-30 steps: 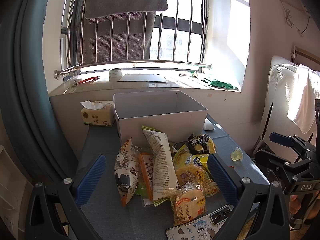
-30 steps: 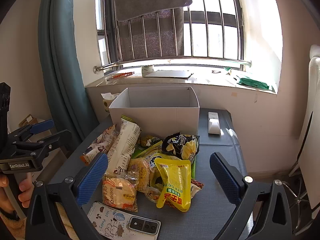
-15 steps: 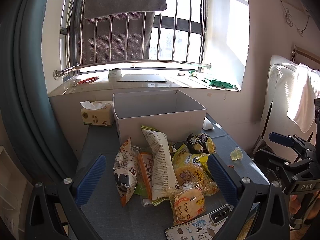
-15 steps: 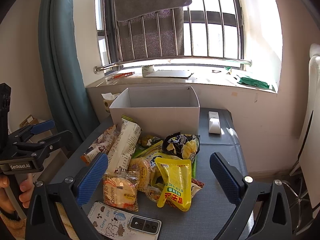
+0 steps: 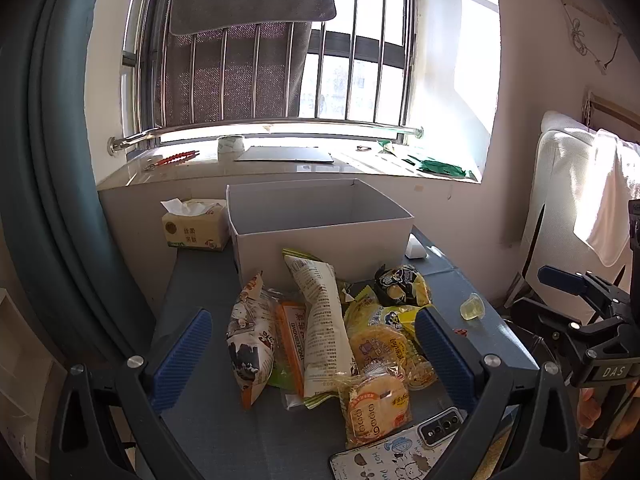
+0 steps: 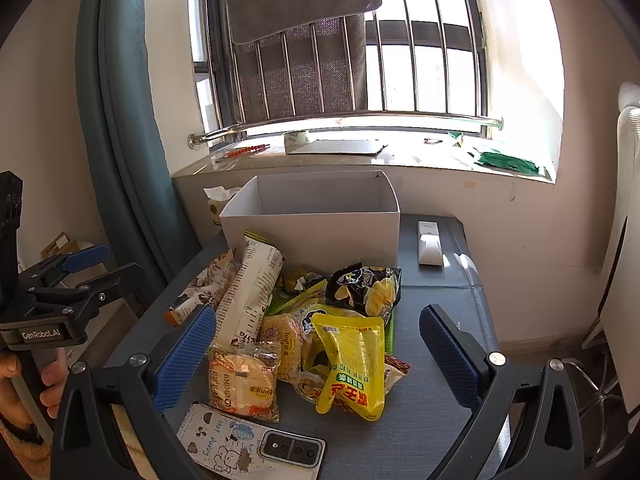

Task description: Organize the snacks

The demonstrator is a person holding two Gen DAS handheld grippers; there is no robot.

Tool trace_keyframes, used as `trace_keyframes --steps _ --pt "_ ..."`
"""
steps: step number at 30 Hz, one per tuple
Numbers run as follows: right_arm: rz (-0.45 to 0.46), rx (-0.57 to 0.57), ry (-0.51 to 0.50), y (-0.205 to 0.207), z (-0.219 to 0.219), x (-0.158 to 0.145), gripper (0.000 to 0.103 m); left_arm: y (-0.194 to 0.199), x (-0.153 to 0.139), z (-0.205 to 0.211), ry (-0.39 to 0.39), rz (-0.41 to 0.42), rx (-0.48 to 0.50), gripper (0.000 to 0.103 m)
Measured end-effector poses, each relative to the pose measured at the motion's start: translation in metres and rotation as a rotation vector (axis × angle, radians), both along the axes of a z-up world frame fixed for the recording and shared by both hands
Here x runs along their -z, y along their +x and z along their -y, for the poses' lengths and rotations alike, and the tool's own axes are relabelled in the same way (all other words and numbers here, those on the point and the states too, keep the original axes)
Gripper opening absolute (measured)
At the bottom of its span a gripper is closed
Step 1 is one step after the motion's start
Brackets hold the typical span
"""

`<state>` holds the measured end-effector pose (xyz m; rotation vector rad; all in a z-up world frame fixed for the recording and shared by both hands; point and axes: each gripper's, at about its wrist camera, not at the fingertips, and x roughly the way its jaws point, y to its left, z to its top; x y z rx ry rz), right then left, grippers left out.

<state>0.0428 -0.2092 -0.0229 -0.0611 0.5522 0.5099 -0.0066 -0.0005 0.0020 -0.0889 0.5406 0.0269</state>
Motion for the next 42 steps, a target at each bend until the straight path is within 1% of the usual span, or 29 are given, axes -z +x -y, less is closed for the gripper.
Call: trace_keyframes --steps 11,14,18,21,24,26,27,29,30,31,32,33,35,37,38,39,40,41,42 --pt "-0.002 0.028 -0.009 0.004 0.008 0.005 0.103 0.0 -0.001 0.001 0.002 -0.001 0.004 0.103" --pt "-0.036 0.031 -0.011 0.014 0.018 0.015 0.103 0.0 0.001 -0.001 -0.005 -0.004 0.005 0.103" --pt "-0.09 0.045 -0.004 0.042 0.04 0.038 0.103 0.0 0.004 -0.004 -0.018 -0.009 0.013 0.103" --pt "-0.131 0.082 -0.044 0.072 0.06 0.06 0.103 -0.003 0.006 -0.009 -0.027 -0.006 0.009 0.103" --pt "-0.18 0.119 -0.08 0.103 0.077 0.083 0.103 -0.003 0.009 -0.015 -0.054 -0.01 0.008 0.103" --pt "-0.218 0.075 -0.089 0.122 0.084 0.101 0.103 -0.002 0.012 -0.018 -0.064 -0.017 0.004 0.103" --pt "-0.234 0.069 -0.116 0.13 0.085 0.11 0.103 -0.002 0.013 -0.019 -0.063 -0.02 0.004 0.103" --pt "-0.193 0.082 -0.195 0.139 0.084 0.122 0.103 -0.002 0.015 -0.019 -0.053 -0.027 0.0 0.103" --pt "-0.173 0.055 -0.221 0.142 0.083 0.128 0.103 -0.001 0.016 -0.019 -0.047 -0.029 -0.005 0.103" --pt "-0.18 0.019 -0.239 0.146 0.083 0.133 0.103 -0.001 0.017 -0.02 -0.044 -0.034 -0.01 0.103" --pt "-0.228 -0.01 -0.233 0.153 0.084 0.137 0.103 0.0 0.018 -0.02 -0.044 -0.038 -0.013 0.103" --pt "-0.251 -0.025 -0.215 0.157 0.086 0.139 0.103 0.0 0.019 -0.021 -0.046 -0.041 -0.013 0.103" --pt "-0.255 -0.038 -0.195 0.162 0.089 0.139 0.102 0.001 0.02 -0.022 -0.048 -0.046 -0.015 0.103" --pt "-0.244 -0.067 -0.213 0.164 0.086 0.139 0.084 0.002 0.022 -0.023 -0.05 -0.053 -0.018 0.103" --pt "-0.251 -0.069 -0.244 0.165 0.084 0.141 0.058 0.003 0.023 -0.023 -0.05 -0.058 -0.016 0.103" --pt "-0.235 -0.066 -0.265 0.164 0.081 0.141 0.045 0.003 0.024 -0.022 -0.048 -0.062 -0.016 0.103" --pt "-0.235 -0.062 -0.277 0.163 0.08 0.141 0.042 0.003 0.025 -0.021 -0.044 -0.064 -0.015 0.103" --pt "-0.244 -0.073 -0.263 0.163 0.08 0.141 0.034 0.004 0.025 -0.021 -0.038 -0.066 -0.014 0.103" --pt "-0.251 -0.077 -0.241 0.163 0.081 0.14 0.033 0.004 0.026 -0.02 -0.031 -0.068 -0.014 0.103"
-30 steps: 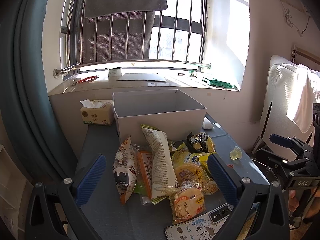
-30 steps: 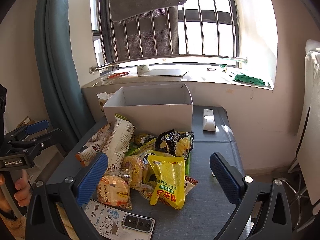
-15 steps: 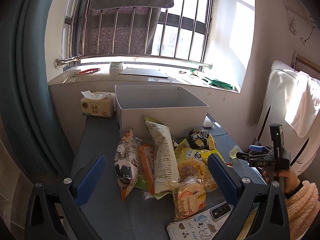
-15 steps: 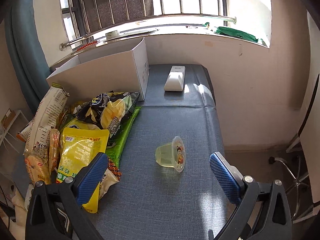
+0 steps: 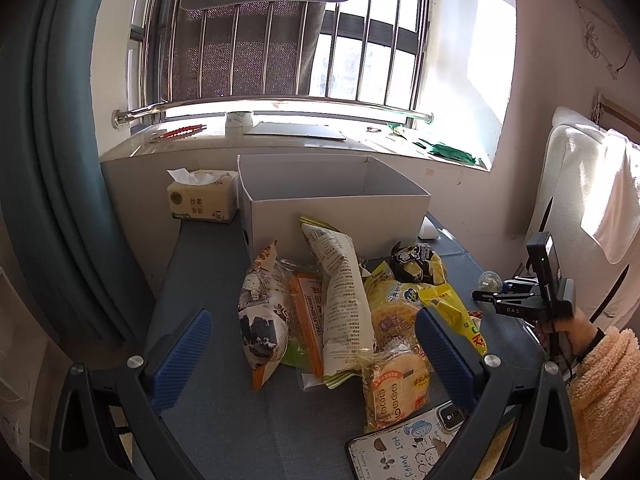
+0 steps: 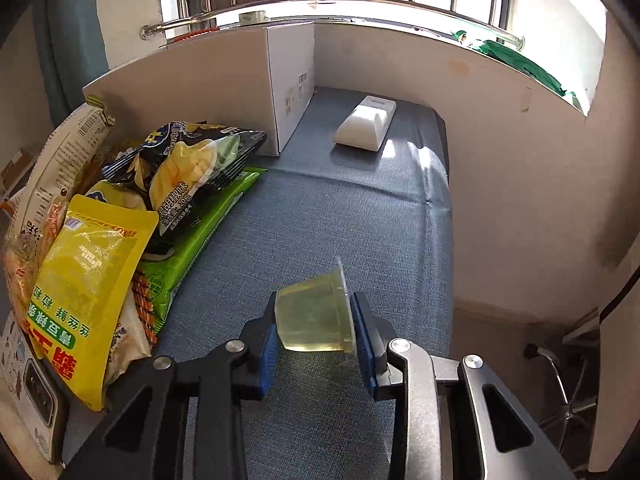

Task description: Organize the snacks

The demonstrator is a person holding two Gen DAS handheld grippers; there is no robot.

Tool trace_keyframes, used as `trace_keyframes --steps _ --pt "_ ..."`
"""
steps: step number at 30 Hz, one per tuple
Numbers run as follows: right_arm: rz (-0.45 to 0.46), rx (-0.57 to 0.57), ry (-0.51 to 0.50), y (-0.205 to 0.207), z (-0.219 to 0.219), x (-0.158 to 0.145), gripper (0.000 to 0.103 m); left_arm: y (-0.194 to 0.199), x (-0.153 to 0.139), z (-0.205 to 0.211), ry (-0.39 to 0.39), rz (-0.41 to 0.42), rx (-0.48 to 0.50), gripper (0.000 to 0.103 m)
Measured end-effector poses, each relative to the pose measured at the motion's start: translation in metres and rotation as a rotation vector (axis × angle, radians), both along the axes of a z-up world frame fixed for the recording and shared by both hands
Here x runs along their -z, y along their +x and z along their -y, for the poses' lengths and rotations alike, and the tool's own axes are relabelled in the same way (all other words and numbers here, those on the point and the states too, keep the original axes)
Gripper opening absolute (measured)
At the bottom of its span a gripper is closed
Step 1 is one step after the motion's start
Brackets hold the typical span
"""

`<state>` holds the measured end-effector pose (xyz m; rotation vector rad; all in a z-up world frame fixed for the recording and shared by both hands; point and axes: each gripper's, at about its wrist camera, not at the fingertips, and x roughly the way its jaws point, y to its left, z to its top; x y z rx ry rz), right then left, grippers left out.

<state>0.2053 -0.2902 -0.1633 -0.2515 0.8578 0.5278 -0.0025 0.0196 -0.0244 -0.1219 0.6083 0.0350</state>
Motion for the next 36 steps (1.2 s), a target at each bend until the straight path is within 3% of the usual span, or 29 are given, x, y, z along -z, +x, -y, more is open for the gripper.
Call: trace_keyframes --steps 4,11,19,22,23,24,26,27,31,36 --pt "0.0 0.031 0.073 -0.012 0.006 -0.01 0.033 0.004 0.009 -0.003 0.011 -0.026 -0.003 0.103" --pt "0.036 0.047 0.181 -0.057 -0.005 -0.041 0.033 0.02 0.025 -0.004 -0.055 -0.089 0.062 0.103" --pt "0.085 -0.014 0.33 -0.119 -0.028 -0.074 0.033 0.092 0.046 0.03 0.025 -0.191 0.117 0.103" --pt "0.103 -0.023 0.314 -0.134 -0.036 -0.077 0.033 0.119 0.056 0.043 0.088 -0.221 0.104 0.101" --pt "0.108 -0.031 0.31 -0.137 -0.038 -0.078 0.033 0.127 0.06 0.046 0.115 -0.234 0.092 0.099" --pt "0.107 -0.039 0.313 -0.138 -0.038 -0.079 0.033 0.134 0.066 0.047 0.132 -0.253 0.085 0.088" --pt "0.103 -0.041 0.326 -0.14 -0.037 -0.081 0.033 0.146 0.079 0.046 0.128 -0.314 0.073 0.046" --pt "0.101 -0.041 0.326 -0.14 -0.037 -0.082 0.033 0.148 0.083 0.044 0.109 -0.322 0.071 0.04" --pt "0.1 -0.036 0.347 -0.14 -0.033 -0.083 0.033 0.138 0.072 0.034 0.047 -0.258 0.073 0.037" --pt "0.132 -0.035 0.366 -0.137 -0.037 -0.09 0.033 0.115 0.032 0.018 0.001 -0.126 0.086 0.036"
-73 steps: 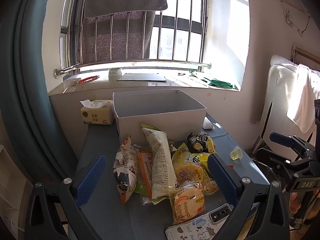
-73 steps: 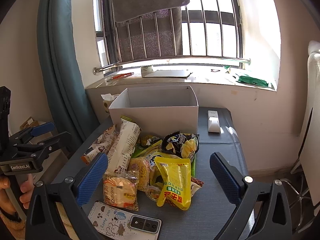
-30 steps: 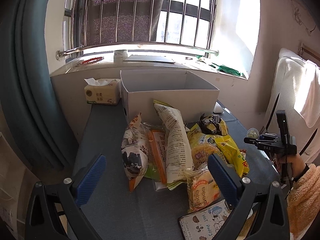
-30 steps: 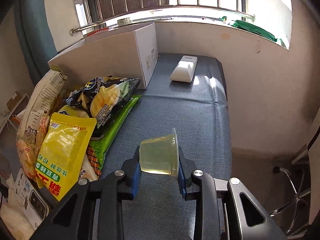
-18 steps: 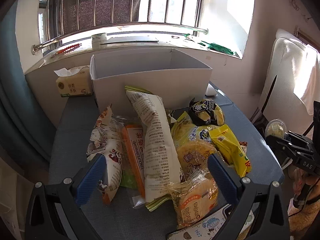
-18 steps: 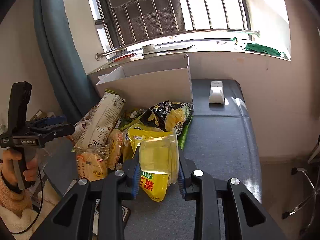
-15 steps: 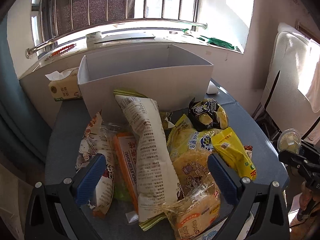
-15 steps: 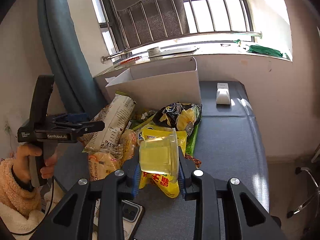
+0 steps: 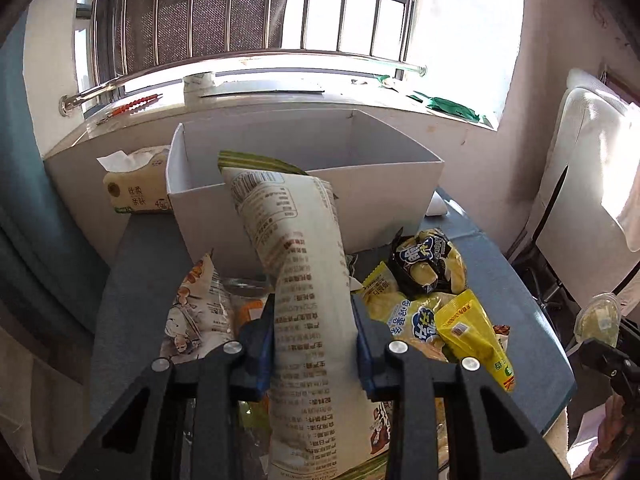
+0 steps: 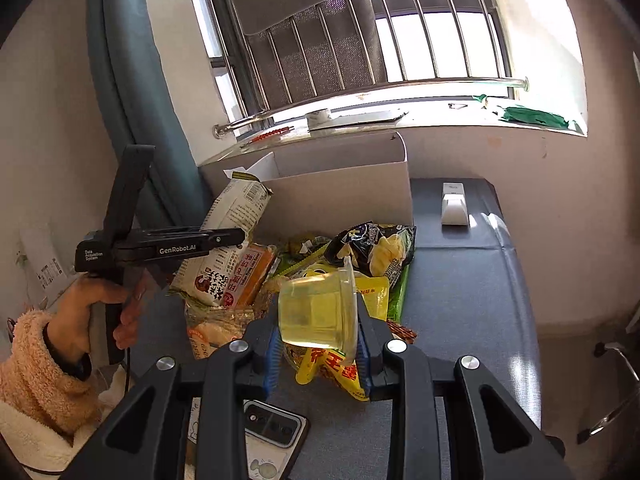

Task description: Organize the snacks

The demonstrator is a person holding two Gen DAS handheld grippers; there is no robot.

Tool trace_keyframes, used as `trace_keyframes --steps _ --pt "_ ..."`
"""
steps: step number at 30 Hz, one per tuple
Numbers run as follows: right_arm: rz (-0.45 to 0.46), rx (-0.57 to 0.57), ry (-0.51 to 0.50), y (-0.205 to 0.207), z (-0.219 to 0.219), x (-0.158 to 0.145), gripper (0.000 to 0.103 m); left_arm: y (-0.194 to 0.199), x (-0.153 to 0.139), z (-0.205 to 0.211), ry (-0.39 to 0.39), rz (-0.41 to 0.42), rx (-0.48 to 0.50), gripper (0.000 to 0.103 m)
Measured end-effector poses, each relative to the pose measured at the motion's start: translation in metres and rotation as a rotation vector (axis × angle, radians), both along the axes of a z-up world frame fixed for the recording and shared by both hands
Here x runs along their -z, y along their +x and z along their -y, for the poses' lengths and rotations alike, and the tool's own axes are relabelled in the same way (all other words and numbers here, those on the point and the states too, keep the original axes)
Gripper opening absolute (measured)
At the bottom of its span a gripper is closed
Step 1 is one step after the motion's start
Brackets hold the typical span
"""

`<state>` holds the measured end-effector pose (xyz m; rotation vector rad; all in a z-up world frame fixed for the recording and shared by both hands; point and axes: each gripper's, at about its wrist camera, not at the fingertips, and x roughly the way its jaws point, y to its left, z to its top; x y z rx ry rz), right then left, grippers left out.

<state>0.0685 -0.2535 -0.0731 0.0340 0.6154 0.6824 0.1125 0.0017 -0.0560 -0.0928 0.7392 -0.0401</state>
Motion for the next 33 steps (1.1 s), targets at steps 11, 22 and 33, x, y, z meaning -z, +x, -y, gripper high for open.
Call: trace_keyframes --steps 11,22,33 --pt "0.028 -0.035 0.045 0.08 -0.05 -0.047 0.033 0.039 -0.079 -0.056 -0.09 0.153 -0.048 0.036" --pt "-0.124 0.09 -0.19 0.254 -0.142 -0.046 0.033 0.182 -0.049 -0.098 -0.112 -0.065 -0.101 0.037" --pt "-0.218 0.11 -0.277 0.285 -0.148 -0.006 0.097 0.197 -0.02 -0.103 -0.076 -0.138 -0.115 0.1"
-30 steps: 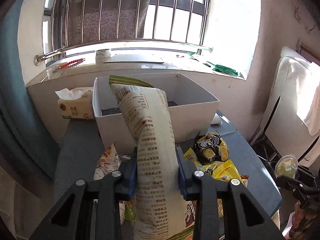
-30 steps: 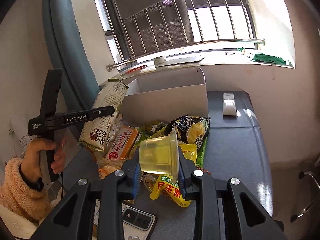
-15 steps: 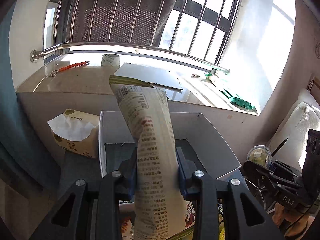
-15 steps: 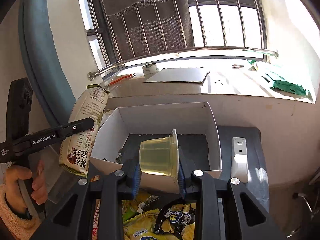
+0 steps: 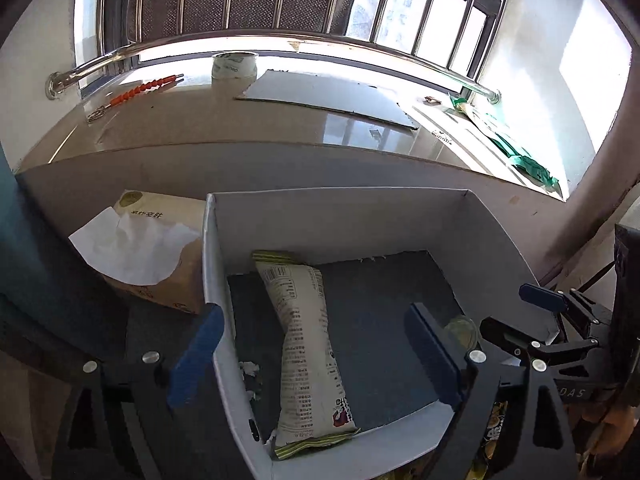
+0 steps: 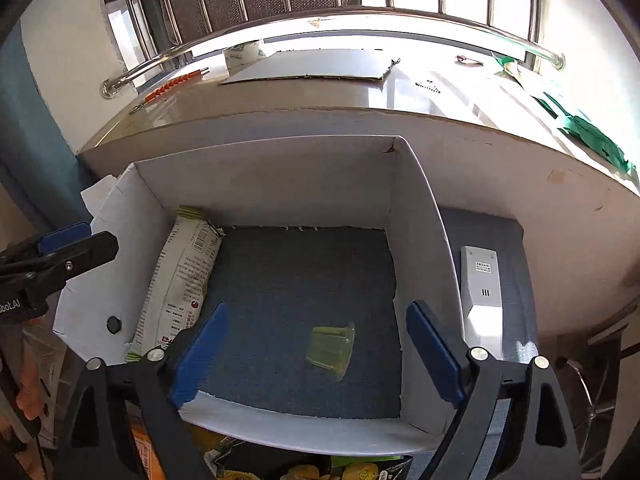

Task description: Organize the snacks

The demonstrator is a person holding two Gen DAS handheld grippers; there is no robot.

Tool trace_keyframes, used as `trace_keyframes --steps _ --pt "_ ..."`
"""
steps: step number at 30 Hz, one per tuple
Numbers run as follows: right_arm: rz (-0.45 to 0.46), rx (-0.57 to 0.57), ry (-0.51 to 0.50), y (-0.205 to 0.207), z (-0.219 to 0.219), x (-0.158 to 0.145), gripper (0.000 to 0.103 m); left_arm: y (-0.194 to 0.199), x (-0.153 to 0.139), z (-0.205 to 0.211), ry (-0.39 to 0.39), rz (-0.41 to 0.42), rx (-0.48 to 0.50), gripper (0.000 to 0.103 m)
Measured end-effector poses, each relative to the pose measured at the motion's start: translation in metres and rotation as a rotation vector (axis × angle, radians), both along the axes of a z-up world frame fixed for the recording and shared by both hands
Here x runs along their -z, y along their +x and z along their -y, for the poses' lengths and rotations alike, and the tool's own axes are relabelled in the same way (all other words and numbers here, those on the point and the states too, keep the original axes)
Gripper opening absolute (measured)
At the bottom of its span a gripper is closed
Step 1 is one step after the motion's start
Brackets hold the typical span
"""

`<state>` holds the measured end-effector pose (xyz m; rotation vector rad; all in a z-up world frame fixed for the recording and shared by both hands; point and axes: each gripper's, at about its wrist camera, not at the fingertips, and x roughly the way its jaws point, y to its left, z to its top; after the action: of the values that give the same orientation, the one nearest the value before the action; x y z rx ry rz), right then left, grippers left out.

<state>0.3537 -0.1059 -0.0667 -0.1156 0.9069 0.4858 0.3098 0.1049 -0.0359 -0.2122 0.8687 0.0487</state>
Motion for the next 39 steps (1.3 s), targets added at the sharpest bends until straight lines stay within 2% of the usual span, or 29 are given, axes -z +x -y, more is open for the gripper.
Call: trace_keyframes --steps 2,3,7,14,17,20,25,29,31,36,39 --pt "0.042 0.005 0.024 -0.009 0.006 -0.011 0.097 -0.007 -0.008 -0.003 -0.024 0.015 0.006 0.103" --pt "0.052 0.006 0.035 -0.014 0.009 -0.017 0.103 -0.012 -0.013 -0.003 -0.034 0.034 0.003 0.103" --pt "0.141 -0.016 0.14 -0.048 0.025 -0.048 0.103 -0.043 -0.041 -0.002 -0.05 0.15 0.006 0.103" --pt "0.229 -0.068 0.379 -0.125 0.071 -0.088 0.103 -0.133 -0.078 0.006 -0.055 0.338 0.031 0.103" --pt "0.257 -0.082 0.445 -0.168 0.089 -0.089 0.103 -0.174 -0.078 0.017 -0.026 0.335 0.069 0.103" --pt "0.272 -0.095 0.469 -0.207 0.102 -0.084 0.103 -0.212 -0.066 0.026 -0.028 0.325 0.106 0.103" --pt "0.327 -0.078 0.439 -0.266 0.117 -0.056 0.103 -0.268 -0.031 0.039 -0.019 0.289 0.076 0.103" --pt "0.321 -0.037 0.378 -0.299 0.123 -0.021 0.103 -0.296 -0.002 0.045 -0.092 0.241 0.052 0.103" --pt "0.28 -0.043 0.325 -0.304 0.121 -0.007 0.103 -0.304 0.007 0.048 -0.133 0.233 0.06 0.103" --pt "0.262 -0.044 0.237 -0.314 0.127 0.014 0.103 -0.312 0.018 0.06 -0.099 0.218 0.071 0.103" --pt "0.236 -0.03 0.212 -0.309 0.127 0.021 0.103 -0.313 0.019 0.06 -0.123 0.223 0.079 0.103"
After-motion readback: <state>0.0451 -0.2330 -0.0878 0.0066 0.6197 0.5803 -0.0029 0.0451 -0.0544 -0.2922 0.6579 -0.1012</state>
